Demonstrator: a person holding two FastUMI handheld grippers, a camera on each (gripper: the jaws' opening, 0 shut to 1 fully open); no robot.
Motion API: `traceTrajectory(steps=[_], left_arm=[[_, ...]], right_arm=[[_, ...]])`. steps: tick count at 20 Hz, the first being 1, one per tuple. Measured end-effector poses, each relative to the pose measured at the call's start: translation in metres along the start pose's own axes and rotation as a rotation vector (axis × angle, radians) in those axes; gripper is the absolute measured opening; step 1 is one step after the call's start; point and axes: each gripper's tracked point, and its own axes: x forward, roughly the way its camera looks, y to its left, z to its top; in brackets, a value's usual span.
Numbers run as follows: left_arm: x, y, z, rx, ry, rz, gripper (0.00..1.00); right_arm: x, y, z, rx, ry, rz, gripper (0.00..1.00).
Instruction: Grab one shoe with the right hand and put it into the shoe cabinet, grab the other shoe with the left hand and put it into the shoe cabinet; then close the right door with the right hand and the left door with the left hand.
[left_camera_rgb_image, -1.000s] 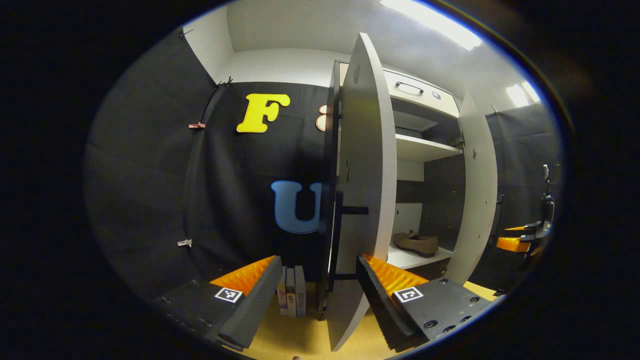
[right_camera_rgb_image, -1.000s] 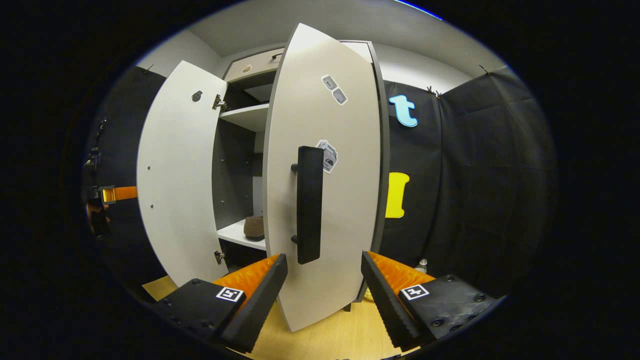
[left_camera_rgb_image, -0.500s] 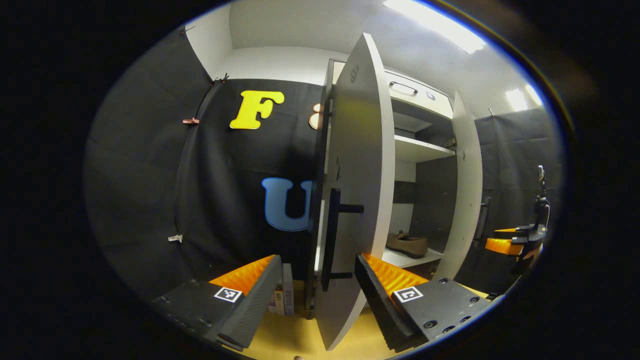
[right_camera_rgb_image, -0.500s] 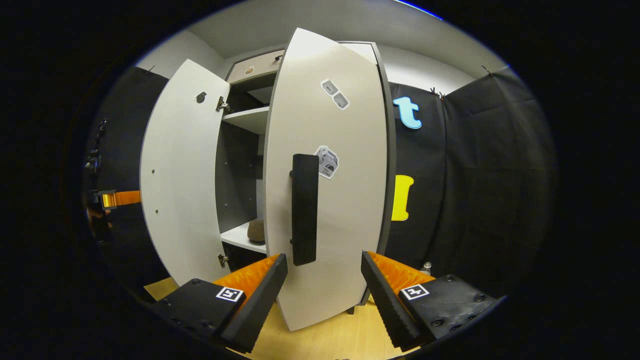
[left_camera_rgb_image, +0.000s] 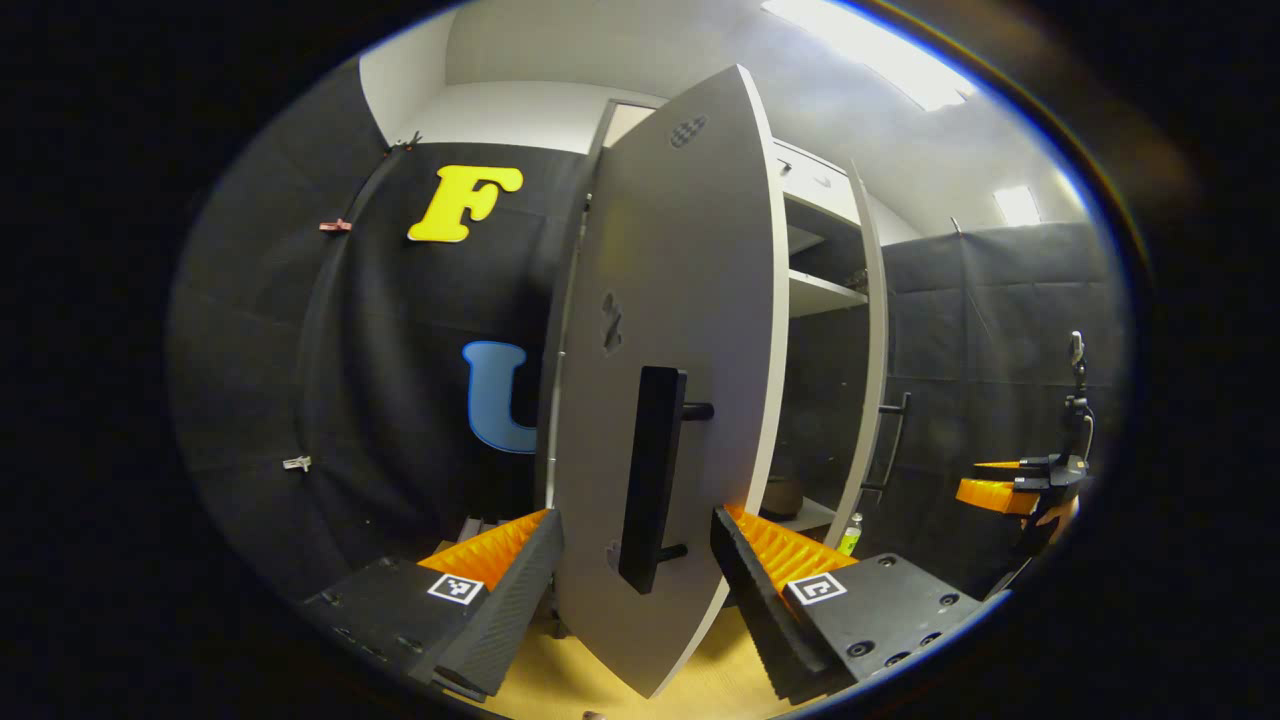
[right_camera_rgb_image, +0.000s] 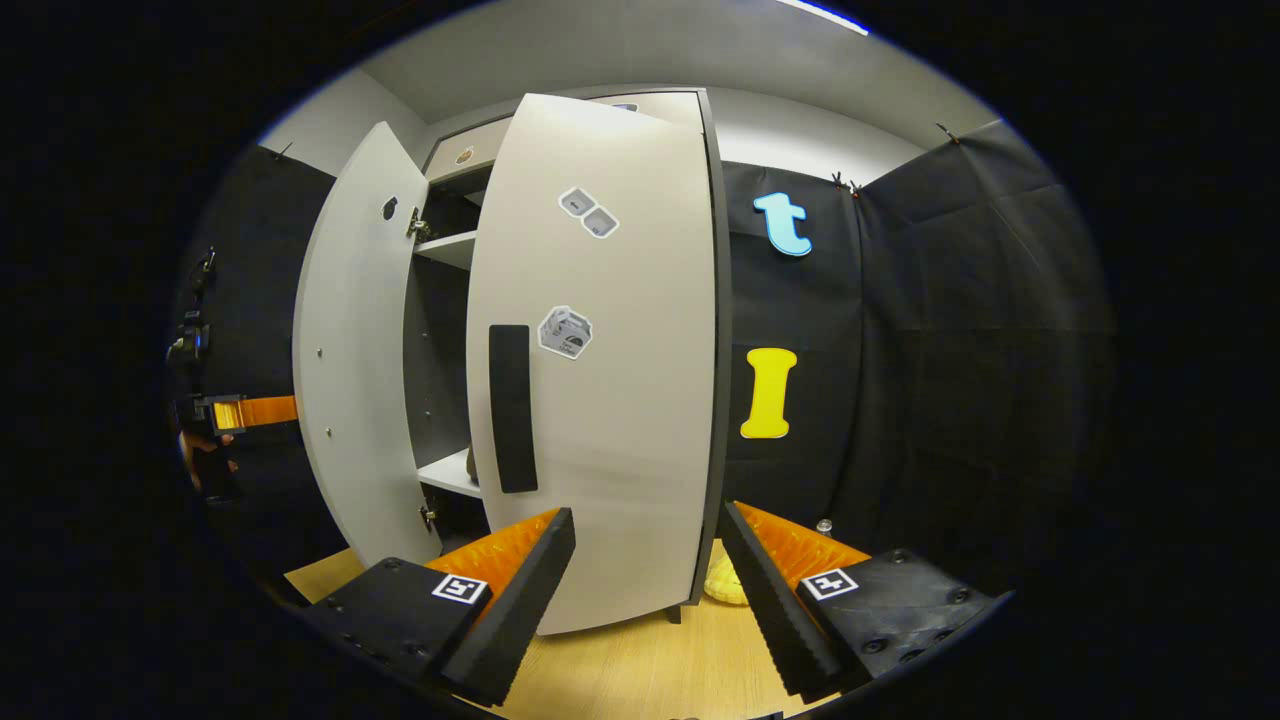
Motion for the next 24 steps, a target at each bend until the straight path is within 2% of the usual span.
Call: traceTrajectory(steps=[4,6,12,17,18,24], left_arm=[[0.036,-0.057,-0.018,-0.019,0.037,-0.099,0.94],[0.05,-0.072,-0.03,-0.016,0.077,-0.114,0.95],[0.037,-0.09,-0.016,0.019,0.034,-0.097,0.95],[0.011,-0.086,-0.014,-0.055,0.02,-0.069,0.95],[0.006,-0.083,-0.014,-0.063,0.02,-0.057,0.95],[-0.012,-0.076,-0.018,-0.088,0.025,-0.012,0.95]], right_arm=[[-0.004,-0.015,0.0,-0.002,0.003,-0.002,0.98],[-0.01,-0.022,0.0,0.006,0.006,0.01,0.98],[-0.008,-0.014,0.004,0.0,-0.005,0.082,0.98],[-0.002,0.018,0.006,0.002,-0.012,0.176,0.95],[0.0,0.026,0.007,0.0,-0.016,0.187,0.98],[-0.001,0.06,0.009,-0.017,-0.034,0.175,0.98]])
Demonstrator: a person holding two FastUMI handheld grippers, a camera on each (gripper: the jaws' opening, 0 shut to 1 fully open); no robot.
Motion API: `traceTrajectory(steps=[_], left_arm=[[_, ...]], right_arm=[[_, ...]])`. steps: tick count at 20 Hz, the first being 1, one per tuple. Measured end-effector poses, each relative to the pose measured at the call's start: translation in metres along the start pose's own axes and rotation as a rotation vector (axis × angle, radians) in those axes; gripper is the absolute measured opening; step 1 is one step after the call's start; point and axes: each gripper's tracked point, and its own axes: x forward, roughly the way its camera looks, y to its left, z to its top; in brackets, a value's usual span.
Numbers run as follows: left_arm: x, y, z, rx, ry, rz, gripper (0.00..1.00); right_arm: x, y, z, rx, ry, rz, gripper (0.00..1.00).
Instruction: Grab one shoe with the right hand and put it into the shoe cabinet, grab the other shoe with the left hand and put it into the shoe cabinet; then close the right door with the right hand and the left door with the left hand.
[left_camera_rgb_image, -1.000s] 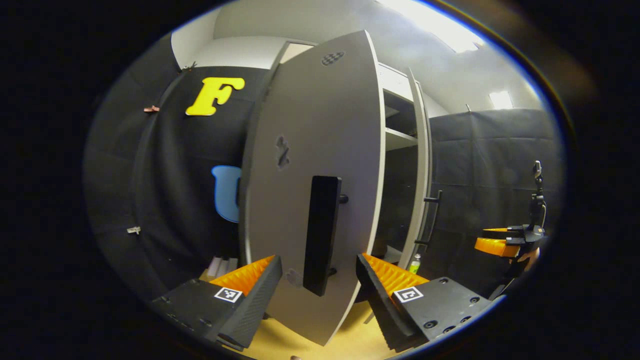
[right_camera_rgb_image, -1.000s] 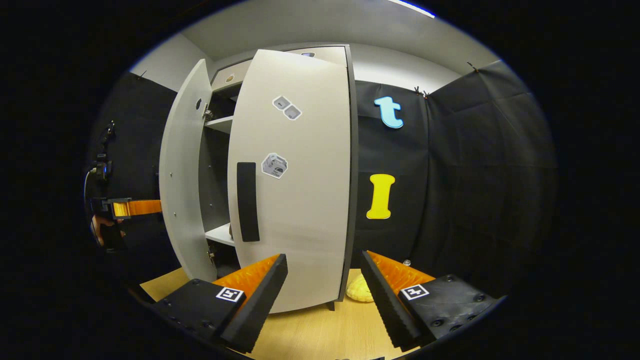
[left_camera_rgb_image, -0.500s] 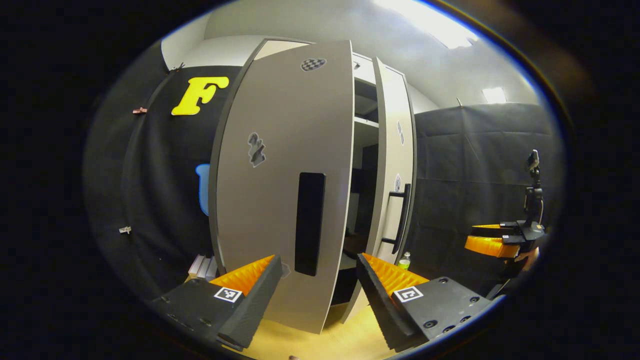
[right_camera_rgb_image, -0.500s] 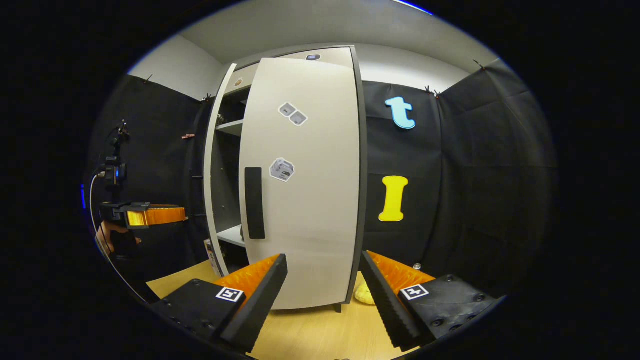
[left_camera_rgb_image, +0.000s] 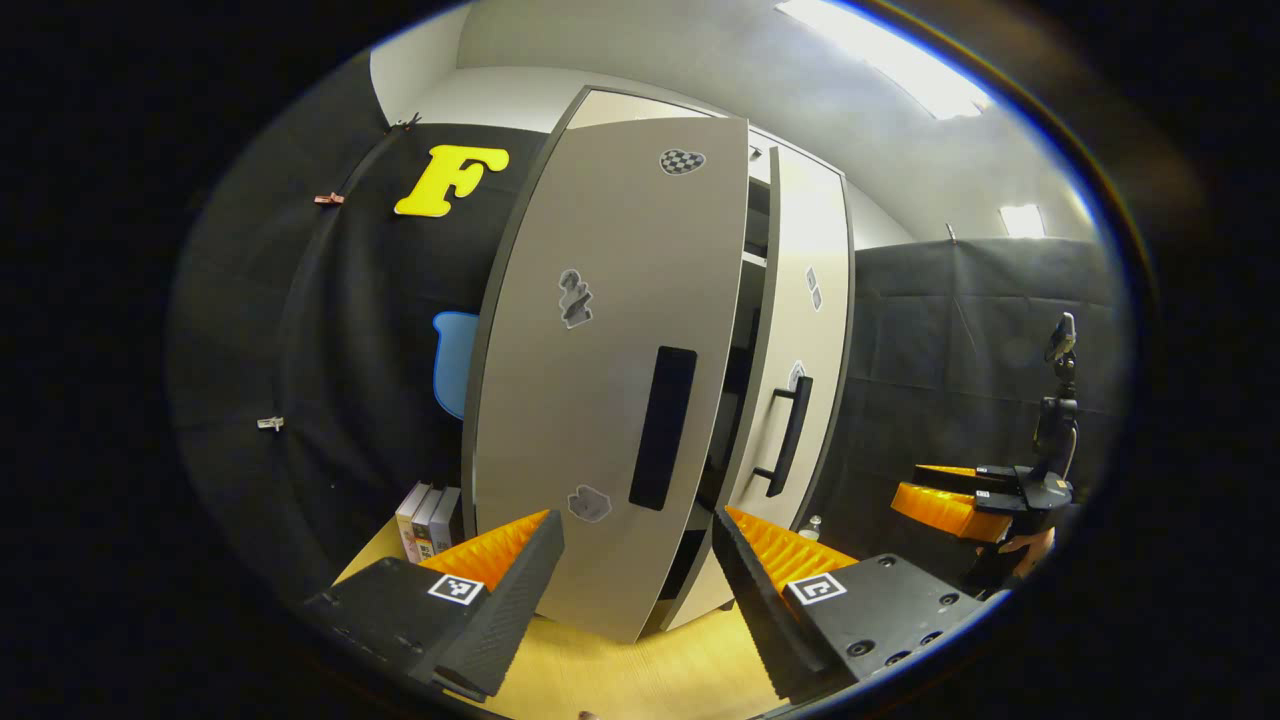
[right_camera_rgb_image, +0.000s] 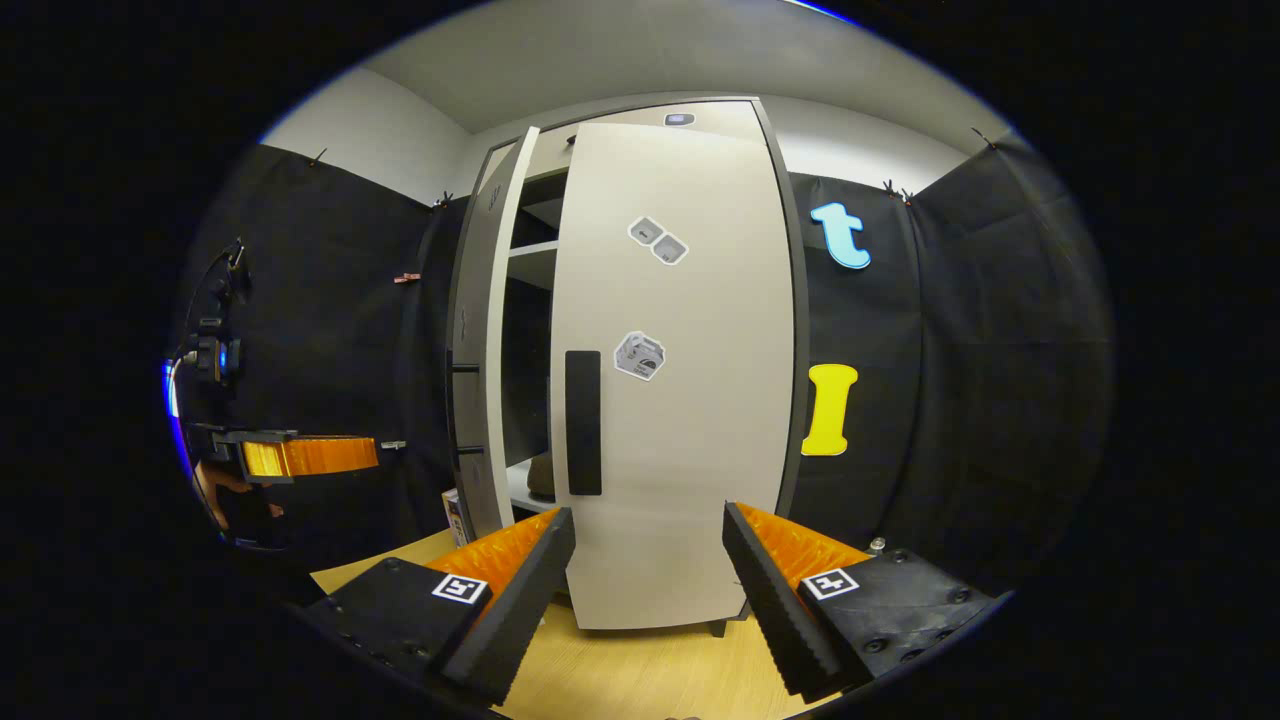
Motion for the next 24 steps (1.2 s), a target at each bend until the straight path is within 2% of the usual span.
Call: traceTrajectory(steps=[4,10,15,17,19,24], left_arm=[[-0.005,0.001,-0.002,0.035,0.015,0.011,0.95],[-0.005,0.001,-0.006,0.055,0.034,0.007,0.95],[-0.005,0.001,-0.006,0.054,0.029,0.008,0.95],[-0.004,0.0,-0.006,0.056,0.023,0.001,0.98],[-0.004,0.0,-0.006,0.059,0.019,-0.008,0.95],[-0.002,-0.001,-0.005,0.061,0.02,-0.003,0.95]], right_arm=[[-0.006,0.018,-0.002,0.032,0.0,0.016,0.98],[-0.016,0.014,0.003,0.106,-0.033,-0.032,0.98],[-0.019,0.005,0.001,0.101,-0.031,-0.064,0.98],[-0.02,0.004,0.001,0.093,-0.033,-0.065,0.97],[-0.02,0.003,0.002,0.081,-0.039,-0.064,0.98],[-0.017,0.003,0.001,0.077,-0.039,-0.054,0.97]])
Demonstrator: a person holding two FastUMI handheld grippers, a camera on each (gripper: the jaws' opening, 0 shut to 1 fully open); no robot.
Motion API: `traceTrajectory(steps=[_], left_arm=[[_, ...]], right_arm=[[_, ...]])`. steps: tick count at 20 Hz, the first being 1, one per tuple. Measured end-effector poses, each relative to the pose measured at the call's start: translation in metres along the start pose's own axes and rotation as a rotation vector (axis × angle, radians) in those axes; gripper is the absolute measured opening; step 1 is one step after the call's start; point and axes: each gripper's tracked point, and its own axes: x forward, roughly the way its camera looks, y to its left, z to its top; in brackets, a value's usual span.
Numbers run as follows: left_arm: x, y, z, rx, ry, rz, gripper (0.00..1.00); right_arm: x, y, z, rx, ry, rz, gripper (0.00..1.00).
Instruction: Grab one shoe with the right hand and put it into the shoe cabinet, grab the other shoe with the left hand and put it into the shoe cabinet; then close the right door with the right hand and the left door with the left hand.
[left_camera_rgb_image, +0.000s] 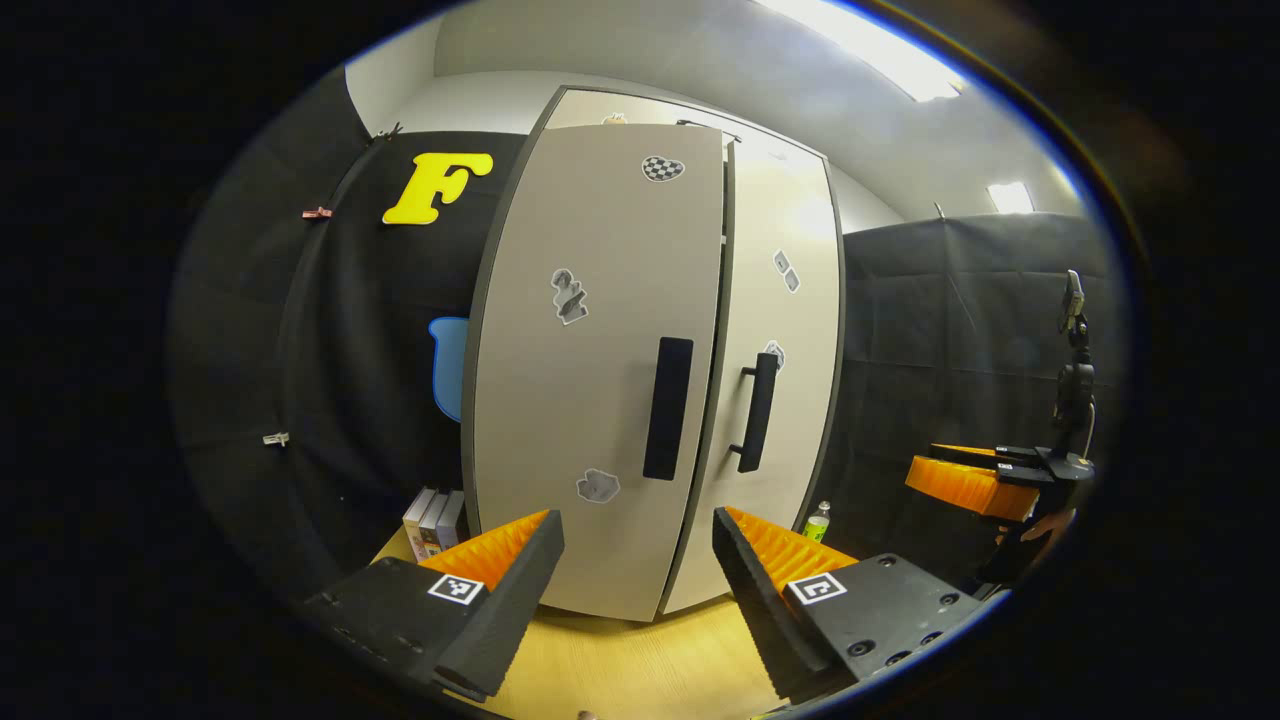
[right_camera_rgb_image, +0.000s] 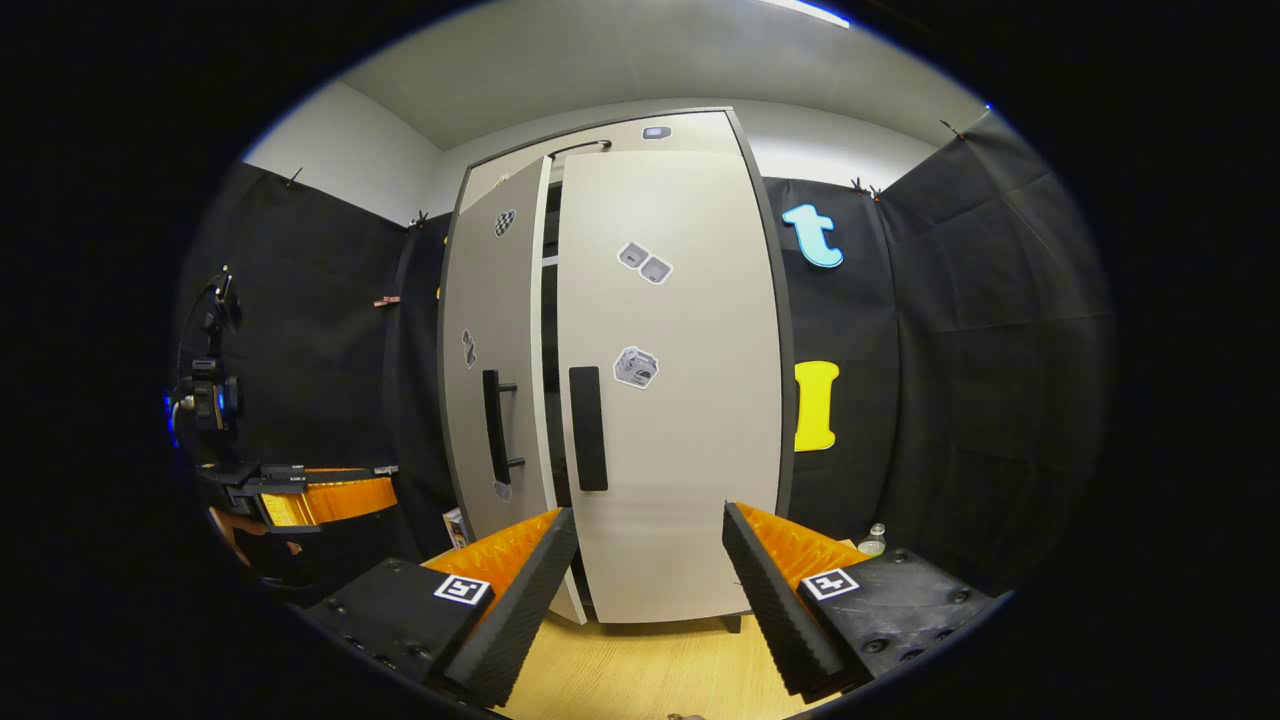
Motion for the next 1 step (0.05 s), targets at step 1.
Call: traceTrajectory(steps=[1], left_arm=[[0.0,0.0003,0.0006,-0.002,0.0,0.001,0.95]], right_arm=[[0.0005,-0.0009,-0.0003,-0.001,0.001,0.001,0.97]])
